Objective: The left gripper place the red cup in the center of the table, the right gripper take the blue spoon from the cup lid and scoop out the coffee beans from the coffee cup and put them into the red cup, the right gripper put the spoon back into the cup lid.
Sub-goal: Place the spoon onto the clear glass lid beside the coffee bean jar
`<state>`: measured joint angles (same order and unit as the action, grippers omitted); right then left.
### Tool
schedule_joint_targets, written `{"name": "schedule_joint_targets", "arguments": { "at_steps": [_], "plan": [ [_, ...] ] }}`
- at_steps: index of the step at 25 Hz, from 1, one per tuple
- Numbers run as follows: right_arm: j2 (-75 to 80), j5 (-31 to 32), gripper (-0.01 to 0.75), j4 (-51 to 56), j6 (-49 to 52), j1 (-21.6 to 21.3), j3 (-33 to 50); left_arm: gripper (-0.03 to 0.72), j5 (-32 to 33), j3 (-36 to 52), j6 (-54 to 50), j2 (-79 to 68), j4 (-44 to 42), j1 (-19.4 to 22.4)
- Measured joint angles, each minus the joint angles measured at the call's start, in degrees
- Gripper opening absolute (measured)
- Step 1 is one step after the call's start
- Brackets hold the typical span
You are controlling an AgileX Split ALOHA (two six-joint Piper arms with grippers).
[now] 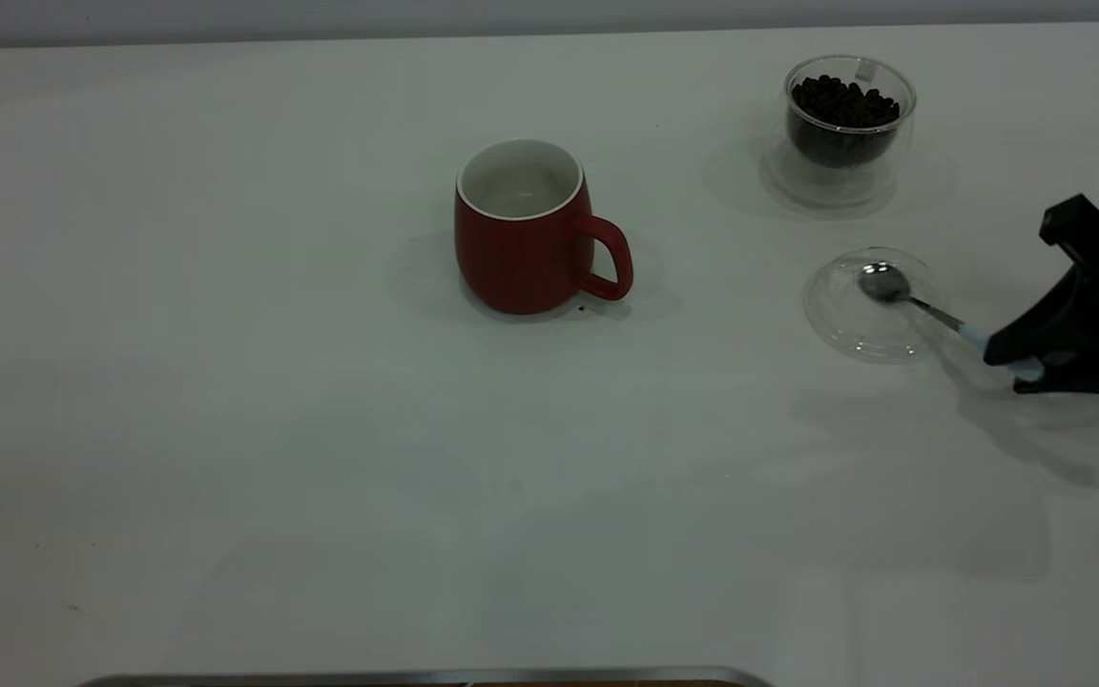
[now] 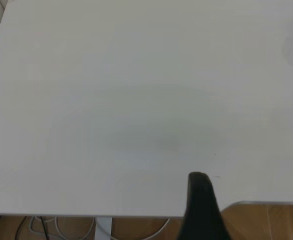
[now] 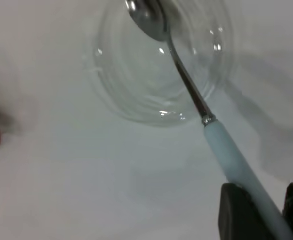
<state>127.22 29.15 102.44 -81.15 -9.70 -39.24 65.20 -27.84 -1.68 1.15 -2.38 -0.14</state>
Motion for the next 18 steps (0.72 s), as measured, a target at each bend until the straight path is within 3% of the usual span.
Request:
{"name": "schedule_joint_targets", "arguments": {
  "at_steps": [11, 18],
  "plan": [
    [0.0, -0.3, 0.254, 0.0, 0.3, 0.0, -1.6, 0.587, 0.0, 0.0, 0.0, 0.0, 0.0, 0.0],
    [0.0, 0.6, 0.413, -0.1, 1.0, 0.0, -1.6, 0.587, 0.0, 0.0, 0.0, 0.0, 0.0, 0.0]
  ]
}}
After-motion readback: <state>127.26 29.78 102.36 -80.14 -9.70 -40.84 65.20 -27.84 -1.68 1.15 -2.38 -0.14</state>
